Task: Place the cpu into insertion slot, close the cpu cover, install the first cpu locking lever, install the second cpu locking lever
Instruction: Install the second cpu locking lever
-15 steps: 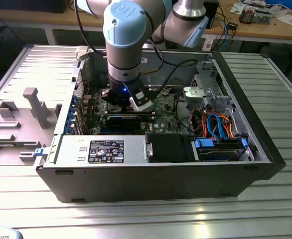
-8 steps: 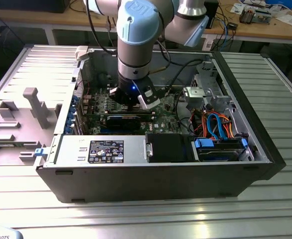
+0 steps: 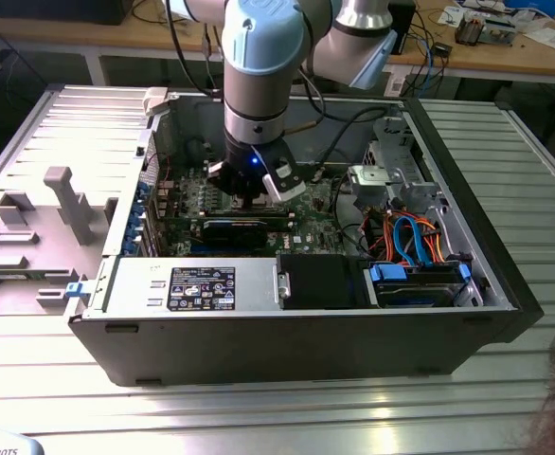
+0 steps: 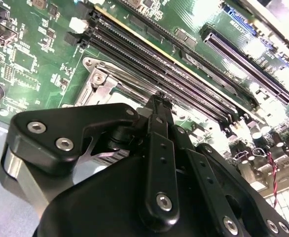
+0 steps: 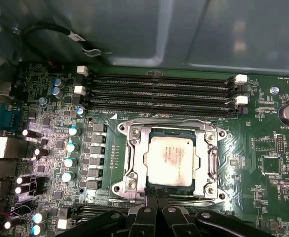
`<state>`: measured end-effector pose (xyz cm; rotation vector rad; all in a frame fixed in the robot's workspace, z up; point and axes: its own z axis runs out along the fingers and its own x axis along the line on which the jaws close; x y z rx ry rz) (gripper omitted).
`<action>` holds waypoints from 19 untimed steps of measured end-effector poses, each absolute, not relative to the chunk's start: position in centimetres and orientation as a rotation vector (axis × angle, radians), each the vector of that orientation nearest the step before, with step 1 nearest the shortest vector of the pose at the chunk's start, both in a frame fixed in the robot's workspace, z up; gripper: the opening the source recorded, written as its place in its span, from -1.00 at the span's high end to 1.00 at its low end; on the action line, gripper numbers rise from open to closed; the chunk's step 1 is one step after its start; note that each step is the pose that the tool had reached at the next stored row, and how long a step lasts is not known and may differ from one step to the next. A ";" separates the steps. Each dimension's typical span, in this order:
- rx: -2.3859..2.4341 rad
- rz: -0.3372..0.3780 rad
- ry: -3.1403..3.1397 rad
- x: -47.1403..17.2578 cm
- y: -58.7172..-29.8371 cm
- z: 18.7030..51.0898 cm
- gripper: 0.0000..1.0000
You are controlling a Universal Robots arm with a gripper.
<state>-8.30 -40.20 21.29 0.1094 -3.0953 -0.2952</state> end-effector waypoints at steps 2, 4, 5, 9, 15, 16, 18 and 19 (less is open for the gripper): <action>0.109 -0.295 -3.095 -8.3 -40.2 21.4 0.79; 0.109 -0.294 -3.095 -8.3 -40.2 21.6 0.79; 0.109 -0.293 -3.096 -8.3 -40.2 21.8 0.79; 0.109 -0.292 -3.096 -8.3 -40.2 22.5 0.79; 0.109 -0.290 -3.096 -8.3 -40.2 23.1 0.79; 0.109 -0.290 -3.096 -8.3 -40.2 23.1 0.79; 0.109 -0.290 -3.096 -8.3 -40.2 23.2 0.79; 0.109 -0.290 -3.096 -8.3 -40.2 23.3 0.79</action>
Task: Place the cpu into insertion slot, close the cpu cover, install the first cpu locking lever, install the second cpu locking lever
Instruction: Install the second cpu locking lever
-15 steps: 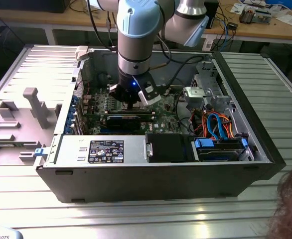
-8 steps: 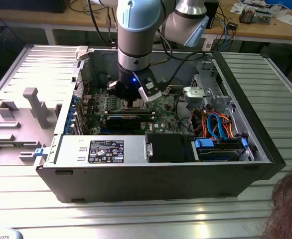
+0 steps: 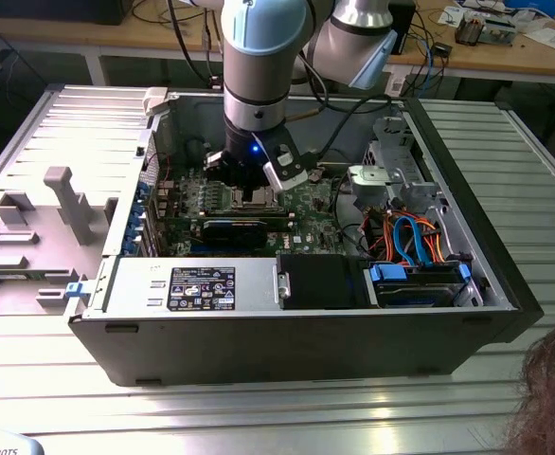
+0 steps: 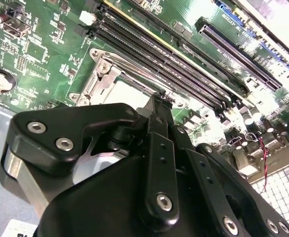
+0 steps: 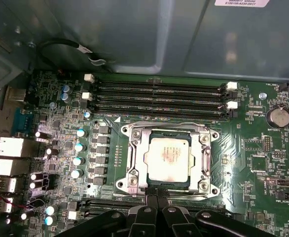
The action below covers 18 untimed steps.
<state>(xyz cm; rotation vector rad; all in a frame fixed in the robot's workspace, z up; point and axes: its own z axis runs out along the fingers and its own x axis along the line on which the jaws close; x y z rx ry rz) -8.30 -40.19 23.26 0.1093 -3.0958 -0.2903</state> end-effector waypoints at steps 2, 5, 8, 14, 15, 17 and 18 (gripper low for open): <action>0.109 -0.290 -3.096 -8.3 -40.2 23.3 0.79; 0.109 -0.290 -3.096 -8.3 -40.2 23.3 0.79; 0.109 -0.290 -3.096 -8.3 -40.2 23.3 0.79; 0.109 -0.290 -3.096 -8.3 -40.2 23.4 0.79; 0.109 -0.290 -3.096 -8.3 -40.2 23.4 0.79; 0.108 -0.290 -3.088 -7.8 -40.1 23.4 0.79; 0.107 -0.290 -3.083 -7.4 -39.9 23.4 0.79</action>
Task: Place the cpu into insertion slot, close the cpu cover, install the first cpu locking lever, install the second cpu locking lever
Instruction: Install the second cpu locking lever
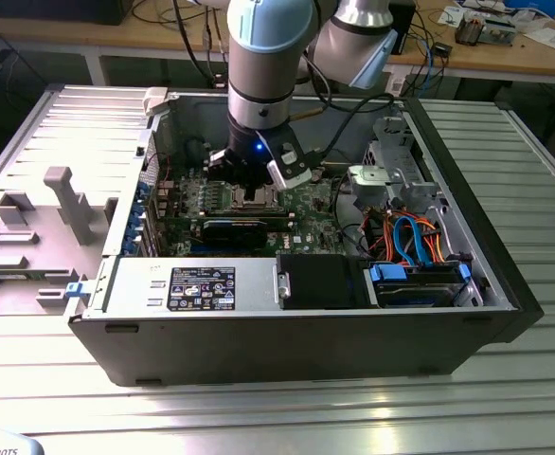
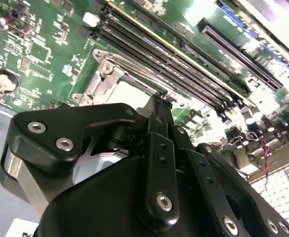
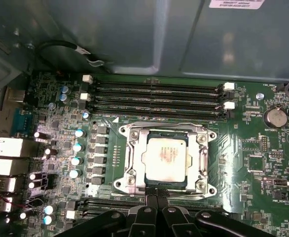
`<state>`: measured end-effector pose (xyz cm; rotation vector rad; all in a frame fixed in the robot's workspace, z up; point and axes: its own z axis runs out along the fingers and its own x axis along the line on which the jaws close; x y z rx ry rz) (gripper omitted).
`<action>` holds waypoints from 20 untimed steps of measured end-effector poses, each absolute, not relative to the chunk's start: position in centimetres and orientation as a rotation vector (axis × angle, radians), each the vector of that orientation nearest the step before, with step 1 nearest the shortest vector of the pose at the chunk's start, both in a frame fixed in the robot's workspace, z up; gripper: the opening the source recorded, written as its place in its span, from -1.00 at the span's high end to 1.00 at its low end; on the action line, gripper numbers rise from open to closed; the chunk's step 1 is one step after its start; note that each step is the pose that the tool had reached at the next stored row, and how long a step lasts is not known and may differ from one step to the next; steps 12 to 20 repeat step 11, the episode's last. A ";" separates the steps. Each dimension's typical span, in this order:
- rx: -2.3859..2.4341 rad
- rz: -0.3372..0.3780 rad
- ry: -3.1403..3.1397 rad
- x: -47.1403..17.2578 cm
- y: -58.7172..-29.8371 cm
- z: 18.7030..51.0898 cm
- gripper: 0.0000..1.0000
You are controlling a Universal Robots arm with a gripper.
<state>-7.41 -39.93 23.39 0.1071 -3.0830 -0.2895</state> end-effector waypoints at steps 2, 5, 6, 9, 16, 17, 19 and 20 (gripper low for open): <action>0.106 -0.284 -3.078 -7.0 -39.1 23.4 0.79; 0.105 -0.271 -3.075 -6.7 -37.8 23.4 0.79; 0.105 -0.265 -3.075 -6.6 -37.5 23.4 0.79; 0.104 -0.246 -3.073 -6.3 -36.5 23.4 0.79; 0.103 -0.223 -3.074 -6.1 -36.3 23.5 0.79; 0.103 -0.223 -3.074 -6.1 -36.3 23.5 0.79; 0.103 -0.223 -3.074 -6.1 -36.3 23.5 0.79; 0.103 -0.223 -3.074 -6.1 -36.3 23.5 0.79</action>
